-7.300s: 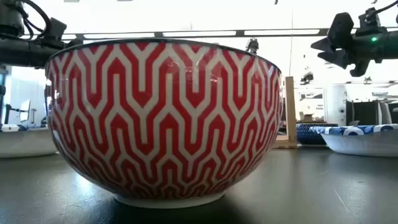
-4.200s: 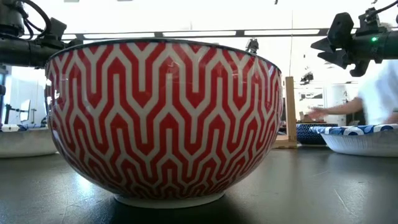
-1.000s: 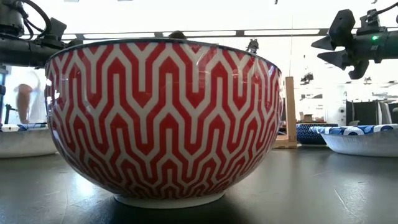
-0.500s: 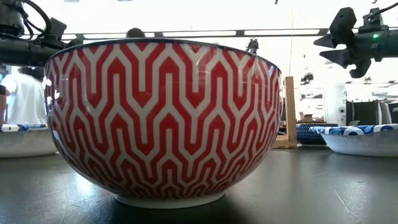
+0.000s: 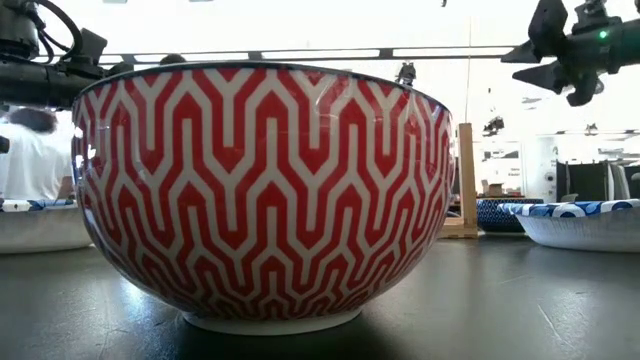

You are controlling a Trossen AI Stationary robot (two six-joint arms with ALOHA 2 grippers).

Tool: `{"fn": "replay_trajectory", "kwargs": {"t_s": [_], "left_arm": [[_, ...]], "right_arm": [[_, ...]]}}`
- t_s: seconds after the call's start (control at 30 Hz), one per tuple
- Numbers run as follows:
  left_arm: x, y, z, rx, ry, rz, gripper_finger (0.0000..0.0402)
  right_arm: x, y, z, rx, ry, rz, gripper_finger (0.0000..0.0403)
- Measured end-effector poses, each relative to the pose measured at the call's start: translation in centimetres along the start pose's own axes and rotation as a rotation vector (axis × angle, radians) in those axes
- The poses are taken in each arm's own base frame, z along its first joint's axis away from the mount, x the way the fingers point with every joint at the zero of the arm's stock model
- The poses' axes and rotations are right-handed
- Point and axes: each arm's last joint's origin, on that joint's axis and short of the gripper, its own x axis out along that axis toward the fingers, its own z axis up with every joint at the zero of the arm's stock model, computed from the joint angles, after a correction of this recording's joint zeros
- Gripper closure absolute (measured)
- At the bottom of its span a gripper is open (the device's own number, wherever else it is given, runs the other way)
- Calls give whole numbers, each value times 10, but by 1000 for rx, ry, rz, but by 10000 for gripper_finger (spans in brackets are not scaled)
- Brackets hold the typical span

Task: Place and stack bowls onto a shelf
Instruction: Put the yellow patterned bowl on the shelf

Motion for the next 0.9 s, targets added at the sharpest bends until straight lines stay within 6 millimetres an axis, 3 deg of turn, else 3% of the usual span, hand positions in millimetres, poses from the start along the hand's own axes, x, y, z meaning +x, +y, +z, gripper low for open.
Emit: {"fn": "replay_trajectory", "kwargs": {"t_s": [0.3,0.53,0.7,0.9], "left_arm": [[0,0,0,0,0,0,267],[0,0,0,0,0,0,267],[0,0,0,0,0,0,267],[0,0,0,0,0,0,267]], "right_arm": [[4,9,35,-190,330,-173,202],[3,8,48,-218,497,-294,202],[12,14,46,-212,598,-287,202],[41,24,25,-251,854,-266,202]]}}
